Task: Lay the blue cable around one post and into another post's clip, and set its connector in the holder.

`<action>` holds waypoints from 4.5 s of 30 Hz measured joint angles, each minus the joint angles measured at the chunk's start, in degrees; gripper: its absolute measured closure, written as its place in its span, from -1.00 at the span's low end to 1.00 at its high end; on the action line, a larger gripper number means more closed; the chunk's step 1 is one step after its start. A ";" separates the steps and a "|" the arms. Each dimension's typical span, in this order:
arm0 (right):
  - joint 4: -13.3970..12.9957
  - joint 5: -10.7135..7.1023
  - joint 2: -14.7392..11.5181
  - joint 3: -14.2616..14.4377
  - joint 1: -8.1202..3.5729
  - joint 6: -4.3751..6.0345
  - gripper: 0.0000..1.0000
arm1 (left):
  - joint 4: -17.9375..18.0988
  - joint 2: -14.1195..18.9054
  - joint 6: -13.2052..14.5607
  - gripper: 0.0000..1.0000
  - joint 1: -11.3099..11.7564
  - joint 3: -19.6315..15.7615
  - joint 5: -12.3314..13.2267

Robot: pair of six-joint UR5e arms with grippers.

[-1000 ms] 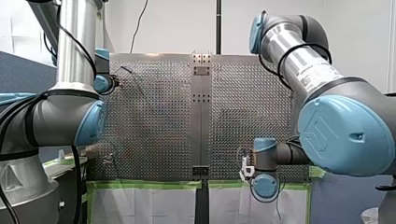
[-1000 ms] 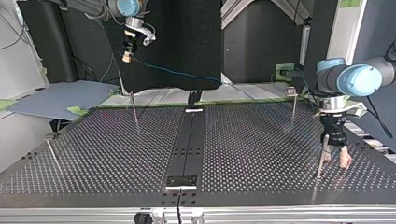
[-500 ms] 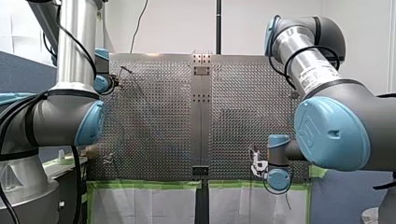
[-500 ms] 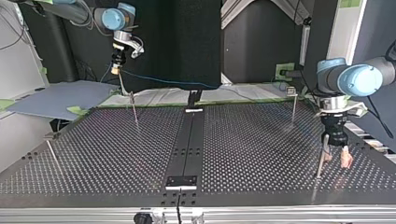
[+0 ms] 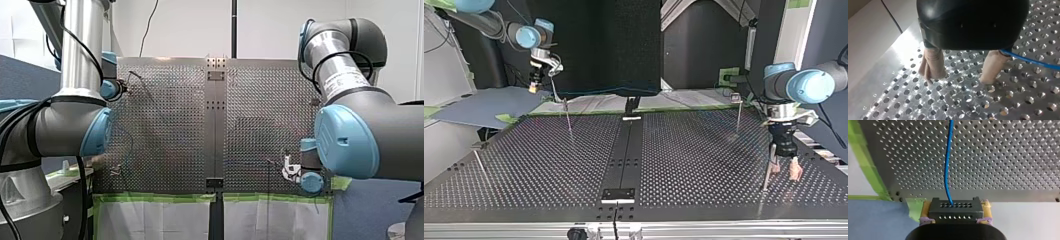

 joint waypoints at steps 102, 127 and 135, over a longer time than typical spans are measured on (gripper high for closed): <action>3.87 -25.15 2.62 -2.62 -5.05 -4.53 1.00 | -18.69 12.16 -20.26 -1.00 -0.62 -2.99 -8.45; 3.86 -24.07 2.64 -2.62 -4.59 -3.32 1.00 | -32.91 21.80 -6.01 -1.00 -3.14 7.54 -13.71; 3.93 -23.80 2.64 -2.62 -4.59 -3.35 1.00 | -37.55 21.64 -1.34 -1.00 -4.57 7.75 -14.70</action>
